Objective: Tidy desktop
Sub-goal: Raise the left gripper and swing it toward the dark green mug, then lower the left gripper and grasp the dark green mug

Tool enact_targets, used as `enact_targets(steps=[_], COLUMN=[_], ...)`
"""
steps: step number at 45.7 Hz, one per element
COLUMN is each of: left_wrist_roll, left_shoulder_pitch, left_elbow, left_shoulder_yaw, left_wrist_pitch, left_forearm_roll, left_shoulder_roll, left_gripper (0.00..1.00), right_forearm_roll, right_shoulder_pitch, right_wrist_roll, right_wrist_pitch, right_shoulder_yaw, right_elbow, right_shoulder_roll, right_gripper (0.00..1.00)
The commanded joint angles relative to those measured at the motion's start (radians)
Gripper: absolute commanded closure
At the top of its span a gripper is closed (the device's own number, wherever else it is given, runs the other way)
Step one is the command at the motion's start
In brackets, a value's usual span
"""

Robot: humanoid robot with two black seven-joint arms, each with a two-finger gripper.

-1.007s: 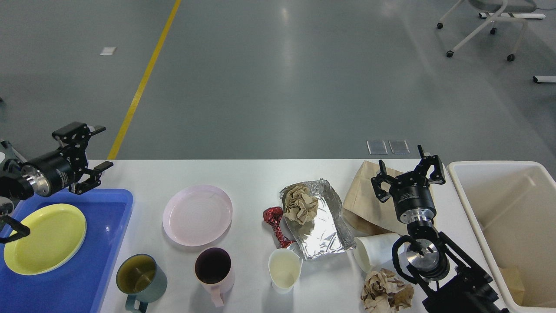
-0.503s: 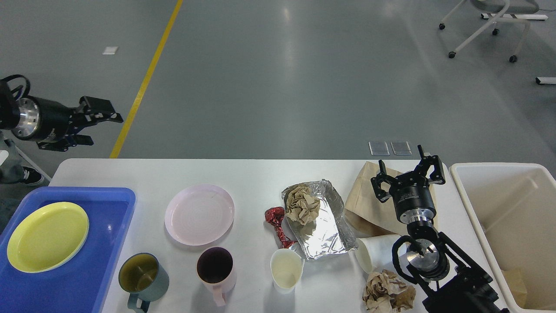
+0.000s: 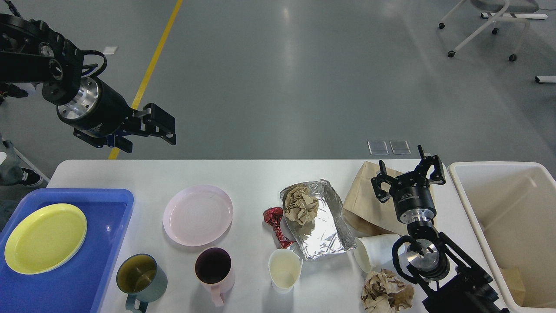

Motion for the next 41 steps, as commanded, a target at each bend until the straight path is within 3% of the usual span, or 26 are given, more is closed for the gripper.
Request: enact_targets(steps=[1, 7, 10, 16, 22, 33, 41], left_wrist_roll=[0.127, 0.316, 0.361, 0.359, 0.355, 0.362, 0.373], left_shoulder_pitch=[-0.139, -0.244, -0.300, -0.357, -0.360, -0.388, -0.307], left_elbow=[-0.131, -0.209, -0.235, -0.295, -0.298, -0.291, -0.289], left_shoulder_yaw=[0.041, 0.077, 0.093, 0.098, 0.086, 0.089, 0.078], left_wrist_pitch=[0.001, 0.009, 0.005, -0.028, -0.123, -0.132, -0.147], left_forearm_roll=[-0.112, -0.270, -0.311, -0.350, -0.350, -0.350, -0.341], left_shoulder_roll=[-0.075, -0.139, -0.183, -0.216, -0.241, -0.229, -0.209], left_gripper=[0.03, 0.03, 0.03, 0.03, 0.03, 0.03, 0.03], right_forearm_roll=[0.000, 0.000, 0.000, 0.000, 0.000, 0.000, 0.000], right_shoulder_pitch=[0.000, 0.000, 0.000, 0.000, 0.000, 0.000, 0.000], right_wrist_roll=[0.000, 0.000, 0.000, 0.000, 0.000, 0.000, 0.000], right_wrist_pitch=[0.000, 0.000, -0.001, 0.000, -0.001, 0.000, 0.000], right_shoulder_yaw=[0.000, 0.000, 0.000, 0.000, 0.000, 0.000, 0.000], right_elbow=[0.000, 0.000, 0.000, 0.000, 0.000, 0.000, 0.000], right_shoulder_roll=[-0.001, 0.001, -0.001, -0.001, -0.001, -0.001, -0.001], right_gripper=[0.00, 0.00, 0.00, 0.00, 0.00, 0.00, 0.00])
